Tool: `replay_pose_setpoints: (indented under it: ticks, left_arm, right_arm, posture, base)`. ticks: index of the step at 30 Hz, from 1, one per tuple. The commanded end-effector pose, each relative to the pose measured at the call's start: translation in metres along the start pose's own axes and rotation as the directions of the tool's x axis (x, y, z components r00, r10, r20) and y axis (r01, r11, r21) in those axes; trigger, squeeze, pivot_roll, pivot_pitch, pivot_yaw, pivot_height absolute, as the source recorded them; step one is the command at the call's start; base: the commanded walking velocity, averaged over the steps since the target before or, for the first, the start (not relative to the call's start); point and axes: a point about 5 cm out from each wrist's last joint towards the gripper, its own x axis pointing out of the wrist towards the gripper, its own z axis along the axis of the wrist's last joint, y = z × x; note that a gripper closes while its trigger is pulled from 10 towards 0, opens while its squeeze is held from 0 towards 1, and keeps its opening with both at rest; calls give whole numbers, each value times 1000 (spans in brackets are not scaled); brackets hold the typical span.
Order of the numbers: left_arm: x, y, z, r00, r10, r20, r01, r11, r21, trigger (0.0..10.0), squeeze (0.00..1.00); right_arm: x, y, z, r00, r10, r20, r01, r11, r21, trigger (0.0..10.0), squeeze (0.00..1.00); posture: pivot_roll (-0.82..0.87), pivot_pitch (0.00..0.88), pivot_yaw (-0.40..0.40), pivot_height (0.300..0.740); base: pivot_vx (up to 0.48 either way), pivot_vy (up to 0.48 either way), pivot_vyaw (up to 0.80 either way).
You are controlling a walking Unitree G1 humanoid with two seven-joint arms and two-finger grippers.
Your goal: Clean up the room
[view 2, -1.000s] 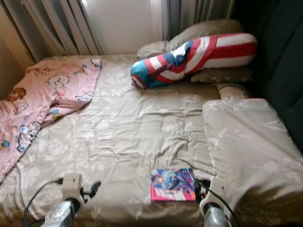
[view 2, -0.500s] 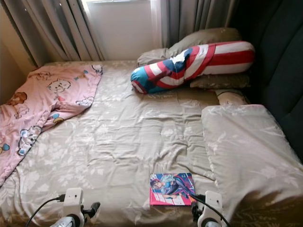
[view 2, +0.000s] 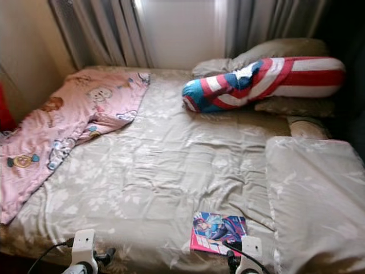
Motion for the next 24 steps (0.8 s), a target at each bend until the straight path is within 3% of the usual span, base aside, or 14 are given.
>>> replay_pose_setpoints:
  ticks: [1,10,16,24]
  left_arm:
    - [-1,0,-3,1000,4,-10,-4,1000,6,10000,0]
    - [-1,-3,-5,1000,-10,-17,9,1000,-12,10000,0]
    - [-1,-2,-5,1000,-7,-13,6,1000,-15,10000,0]
    - [-1,-1,-5,1000,-5,-13,4,1000,-11,10000,0]
  right_arm:
    - [-2,-4,-8,999,-7,-34,7,1000,4,10000,0]
    - [-8,-23,-19,997,-25,-68,24,1000,-11,10000,0]
    - [-8,-22,-18,998,-26,-56,27,1000,7,10000,0]
    - [-8,-21,-20,997,-35,-64,37,999,28,10000,0]
  posture:
    - [-36,0,23,740]
    - [-35,0,27,740]
    - [-28,0,28,740]
    - [-28,0,29,740]
  base:
    - [0,0,0]
    - [0,0,0]
    - [0,361,742]
    - [0,378,0]
